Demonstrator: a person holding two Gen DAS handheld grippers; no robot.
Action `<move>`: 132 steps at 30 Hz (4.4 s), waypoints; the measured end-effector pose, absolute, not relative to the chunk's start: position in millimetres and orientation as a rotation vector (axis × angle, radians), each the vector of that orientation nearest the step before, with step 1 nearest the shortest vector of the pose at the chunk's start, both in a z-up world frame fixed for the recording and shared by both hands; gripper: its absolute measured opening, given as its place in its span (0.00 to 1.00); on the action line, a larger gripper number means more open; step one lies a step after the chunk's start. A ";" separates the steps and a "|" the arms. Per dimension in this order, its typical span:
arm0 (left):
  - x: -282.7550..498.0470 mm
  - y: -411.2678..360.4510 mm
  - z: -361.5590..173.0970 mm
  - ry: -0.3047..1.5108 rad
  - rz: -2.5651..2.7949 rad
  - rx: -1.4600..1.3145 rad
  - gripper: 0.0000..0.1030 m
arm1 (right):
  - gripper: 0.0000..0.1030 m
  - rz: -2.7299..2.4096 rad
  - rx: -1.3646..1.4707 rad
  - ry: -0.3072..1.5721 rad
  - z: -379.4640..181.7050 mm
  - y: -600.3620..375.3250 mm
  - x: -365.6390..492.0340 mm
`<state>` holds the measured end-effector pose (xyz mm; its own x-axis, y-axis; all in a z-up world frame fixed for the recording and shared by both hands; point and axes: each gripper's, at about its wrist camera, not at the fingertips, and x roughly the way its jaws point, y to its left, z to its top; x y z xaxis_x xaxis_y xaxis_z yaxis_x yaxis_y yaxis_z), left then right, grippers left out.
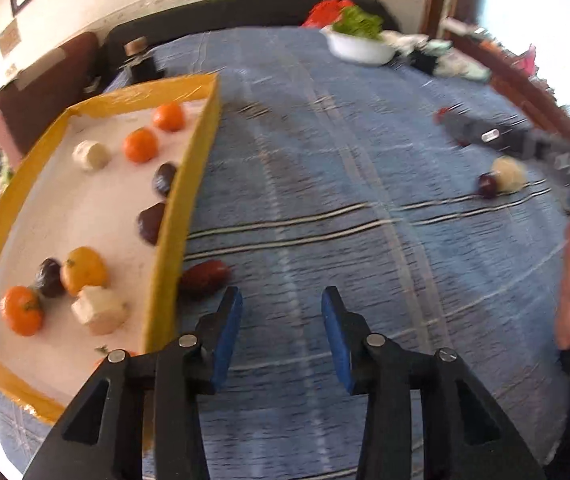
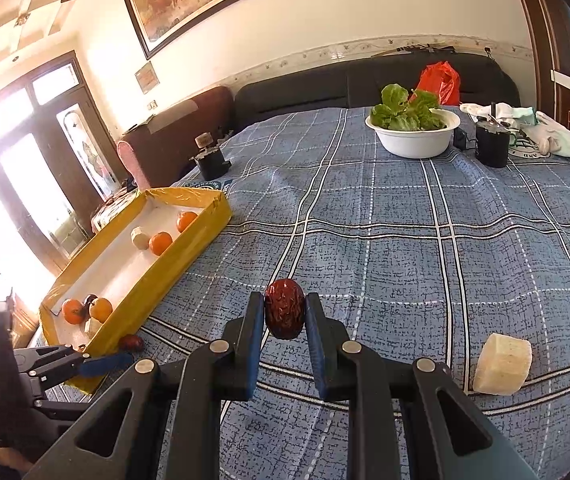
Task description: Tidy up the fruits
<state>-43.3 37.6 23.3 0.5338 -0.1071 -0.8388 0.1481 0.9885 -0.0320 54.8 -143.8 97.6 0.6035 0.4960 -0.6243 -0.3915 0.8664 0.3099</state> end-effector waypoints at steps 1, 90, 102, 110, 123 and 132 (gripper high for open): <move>-44.6 38.9 26.3 0.993 -0.177 0.022 0.38 | 0.22 0.515 0.149 0.767 97.6 -144.1 55.1; -56.9 80.8 67.5 0.779 -0.015 0.032 0.17 | 0.23 0.784 0.125 0.777 99.1 -100.2 30.7; -67.1 149.5 68.7 0.738 0.089 -0.033 0.17 | 0.23 0.927 0.111 0.834 116.4 -17.4 10.5; -70.4 189.9 57.8 0.743 0.137 -0.090 0.17 | 0.23 0.994 0.070 0.856 111.6 44.7 -0.1; -71.2 208.2 48.2 0.731 0.164 -0.116 0.17 | 0.23 0.985 0.006 0.909 90.5 88.7 3.8; -65.4 217.1 46.8 0.720 0.155 -0.149 0.17 | 0.23 0.966 -0.023 0.894 82.7 101.7 4.1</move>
